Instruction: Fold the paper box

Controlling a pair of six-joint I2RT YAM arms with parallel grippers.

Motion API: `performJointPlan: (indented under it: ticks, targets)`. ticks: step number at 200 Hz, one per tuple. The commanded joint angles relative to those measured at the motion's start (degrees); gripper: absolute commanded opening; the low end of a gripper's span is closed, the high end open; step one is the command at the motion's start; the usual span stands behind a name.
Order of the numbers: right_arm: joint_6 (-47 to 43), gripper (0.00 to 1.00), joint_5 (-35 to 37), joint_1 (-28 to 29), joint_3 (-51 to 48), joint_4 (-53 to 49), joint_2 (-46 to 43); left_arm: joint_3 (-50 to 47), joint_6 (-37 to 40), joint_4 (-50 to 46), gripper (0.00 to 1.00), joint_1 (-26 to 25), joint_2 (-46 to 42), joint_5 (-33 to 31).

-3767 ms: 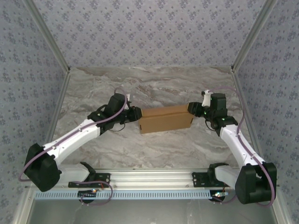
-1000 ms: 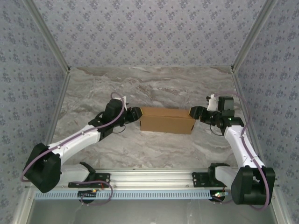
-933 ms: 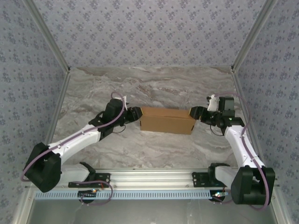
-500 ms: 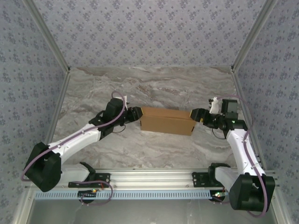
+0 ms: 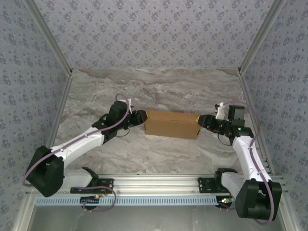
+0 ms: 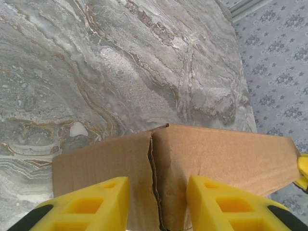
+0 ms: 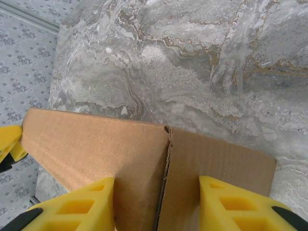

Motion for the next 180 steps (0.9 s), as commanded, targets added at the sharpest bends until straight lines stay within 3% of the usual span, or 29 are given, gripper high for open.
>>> performJointPlan:
  ticks: [1, 51, 111, 180]
  targets:
    - [1.1, 0.42, -2.5, 2.4, -2.1, 0.9, 0.5, -1.9, -1.3, -3.1, 0.37, -0.8, 1.8, 6.2]
    - [6.6, 0.39, -1.5, 6.7, 0.3, 13.4, 2.5, 1.0, -2.3, -0.4, 0.38, 0.7, 3.8, 7.7]
    - [7.8, 0.35, 1.5, 9.4, 7.3, 22.8, 11.0, 8.0, 1.6, -0.9, 0.37, 5.3, 7.9, 7.8]
    - [0.0, 0.34, 6.1, 14.0, 17.3, 25.8, 22.9, 17.2, 9.7, -2.7, 0.38, 9.7, 14.9, 7.1]
